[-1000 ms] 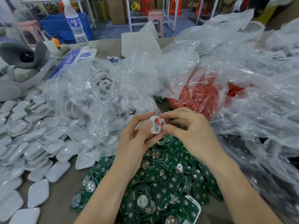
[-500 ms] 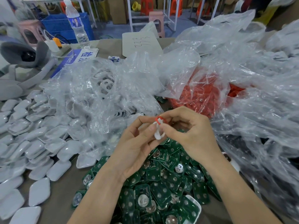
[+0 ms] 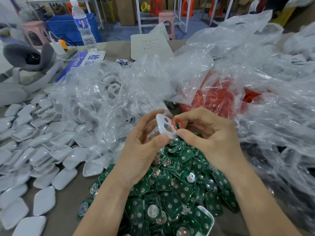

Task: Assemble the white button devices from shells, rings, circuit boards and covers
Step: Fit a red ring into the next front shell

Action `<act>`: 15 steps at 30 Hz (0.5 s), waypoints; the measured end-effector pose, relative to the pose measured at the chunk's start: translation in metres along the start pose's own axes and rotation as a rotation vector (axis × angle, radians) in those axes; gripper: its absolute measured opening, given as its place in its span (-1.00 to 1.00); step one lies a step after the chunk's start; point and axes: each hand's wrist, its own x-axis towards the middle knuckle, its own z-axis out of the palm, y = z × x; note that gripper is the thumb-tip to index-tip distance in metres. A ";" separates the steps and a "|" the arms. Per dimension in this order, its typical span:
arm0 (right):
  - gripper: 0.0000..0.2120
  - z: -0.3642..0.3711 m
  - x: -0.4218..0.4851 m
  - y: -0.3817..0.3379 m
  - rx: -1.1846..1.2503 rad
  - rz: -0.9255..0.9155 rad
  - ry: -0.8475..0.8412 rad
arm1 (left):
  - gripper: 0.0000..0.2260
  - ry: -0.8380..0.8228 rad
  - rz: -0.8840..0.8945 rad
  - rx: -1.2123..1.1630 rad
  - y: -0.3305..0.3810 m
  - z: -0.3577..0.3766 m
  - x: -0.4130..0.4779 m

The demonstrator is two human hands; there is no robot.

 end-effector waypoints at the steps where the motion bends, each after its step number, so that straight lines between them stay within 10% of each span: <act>1: -0.75 0.001 0.000 0.001 -0.019 -0.019 0.001 | -0.47 -0.031 -0.004 -0.032 0.000 0.000 0.000; 15: -0.81 -0.002 0.000 0.006 -0.498 -0.163 -0.073 | -0.46 -0.066 -0.050 0.219 0.000 -0.007 -0.002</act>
